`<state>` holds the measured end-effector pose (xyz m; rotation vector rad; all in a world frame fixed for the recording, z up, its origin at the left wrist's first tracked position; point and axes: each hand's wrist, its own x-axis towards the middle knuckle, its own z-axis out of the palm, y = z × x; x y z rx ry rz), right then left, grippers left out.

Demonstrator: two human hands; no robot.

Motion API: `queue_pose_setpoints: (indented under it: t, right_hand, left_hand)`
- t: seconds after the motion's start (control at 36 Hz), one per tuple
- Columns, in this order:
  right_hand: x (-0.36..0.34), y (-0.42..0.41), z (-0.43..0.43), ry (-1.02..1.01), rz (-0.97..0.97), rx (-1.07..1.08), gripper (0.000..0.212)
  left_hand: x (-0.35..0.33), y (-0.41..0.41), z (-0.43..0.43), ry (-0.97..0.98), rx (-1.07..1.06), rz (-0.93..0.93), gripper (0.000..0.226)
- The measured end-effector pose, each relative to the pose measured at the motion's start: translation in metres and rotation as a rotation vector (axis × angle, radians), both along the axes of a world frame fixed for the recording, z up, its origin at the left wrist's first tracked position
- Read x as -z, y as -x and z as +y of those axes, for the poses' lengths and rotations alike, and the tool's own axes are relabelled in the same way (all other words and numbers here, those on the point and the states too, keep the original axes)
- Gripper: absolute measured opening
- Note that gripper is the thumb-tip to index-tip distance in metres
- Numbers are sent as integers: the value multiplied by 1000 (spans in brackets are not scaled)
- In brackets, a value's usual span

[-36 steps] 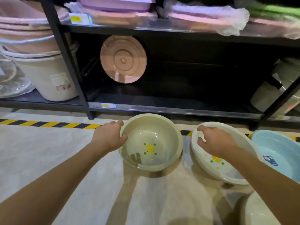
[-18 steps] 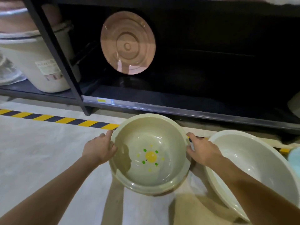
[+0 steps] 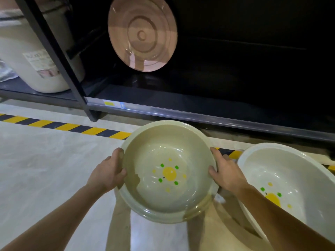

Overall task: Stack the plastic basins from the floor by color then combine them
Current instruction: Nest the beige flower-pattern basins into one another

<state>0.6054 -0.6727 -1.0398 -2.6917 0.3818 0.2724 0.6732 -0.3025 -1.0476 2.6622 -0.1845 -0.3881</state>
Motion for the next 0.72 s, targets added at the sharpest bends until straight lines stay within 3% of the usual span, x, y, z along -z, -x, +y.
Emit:
queue_pose_setpoints:
  t: [0.11, 0.25, 0.5, 0.72]
  right_hand:
    - [-20, 6, -5, -27, -45, 25, 66]
    - [-67, 17, -12, -41, -106, 59, 65]
    - [-180, 68, -21, 17, -253, 161, 63]
    - [-267, 180, -36, 105, -299, 295, 64]
  left_hand:
    - [-22, 4, 1, 115, -54, -65, 61]
    - [-75, 4, -2, 241, -62, -148, 46]
    - [-182, 19, -19, 281, 73, -283, 43]
    - [-256, 56, -57, 371, 267, -294, 43]
